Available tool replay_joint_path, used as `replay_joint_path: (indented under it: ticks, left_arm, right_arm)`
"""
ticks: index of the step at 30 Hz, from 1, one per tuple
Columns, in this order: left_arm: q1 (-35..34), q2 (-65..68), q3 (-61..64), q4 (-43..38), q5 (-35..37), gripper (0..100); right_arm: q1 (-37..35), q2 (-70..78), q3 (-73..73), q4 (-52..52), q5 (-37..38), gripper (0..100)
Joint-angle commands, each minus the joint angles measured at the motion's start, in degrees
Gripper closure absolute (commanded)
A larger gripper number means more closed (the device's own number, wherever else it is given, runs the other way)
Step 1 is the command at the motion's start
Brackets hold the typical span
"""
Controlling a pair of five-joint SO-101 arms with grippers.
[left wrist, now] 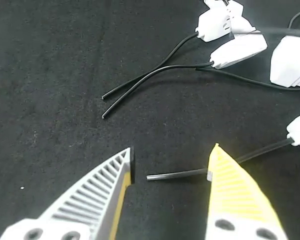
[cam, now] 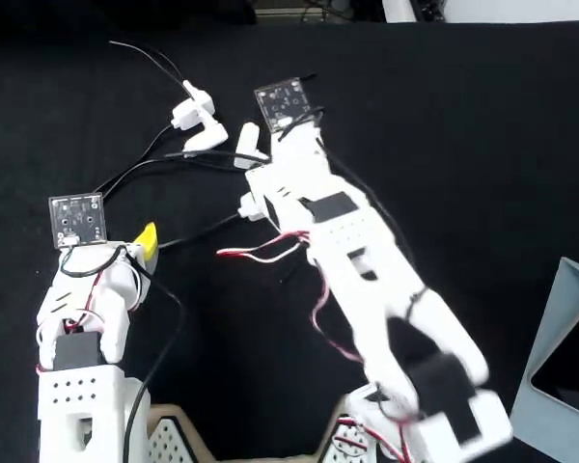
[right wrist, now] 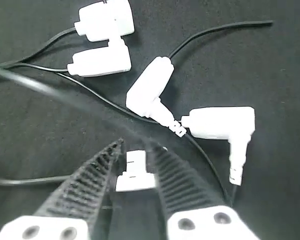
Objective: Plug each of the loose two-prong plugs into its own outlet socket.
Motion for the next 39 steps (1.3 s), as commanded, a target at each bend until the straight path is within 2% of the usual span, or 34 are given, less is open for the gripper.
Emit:
replay_joint_path:
  ticks: [1,4,8,10,15,23,33,39]
  left_arm:
    - [-1.7,-0.8,-4.0,-0.4,-0.3,75]
    - [-1.9,-1.8,-4.8,0.5,-0.3,79]
    - [-0.7,-8.8,-5.7,4.7,-1.1,98]
    - [0.0,-13.9,-5.6,7.5,-1.4,95]
    - [1.8,-27.9,-3.5,14.2,-1.8,97]
    - [1.4,-26.0,-0.6,14.6,-1.7,97]
    - [2.0,-27.3,9.5,14.2,-1.8,97]
    - [6.8,-27.3,13.9,14.6,-1.8,97]
  right_arm:
    - [0.4,-11.8,1.8,8.0,0.3,98.8]
    - [0.4,-21.8,8.6,11.1,0.3,98.6]
    - [0.8,-35.6,19.6,11.7,0.3,98.6]
    - [0.9,-42.2,24.9,11.7,0.3,98.6]
    - [3.2,-56.8,35.0,11.7,0.1,98.6]
    - [5.1,-71.9,47.3,11.7,0.1,98.6]
    - [5.2,-86.9,61.8,12.0,0.1,98.6]
    - [5.2,-93.1,61.4,20.9,0.1,98.6]
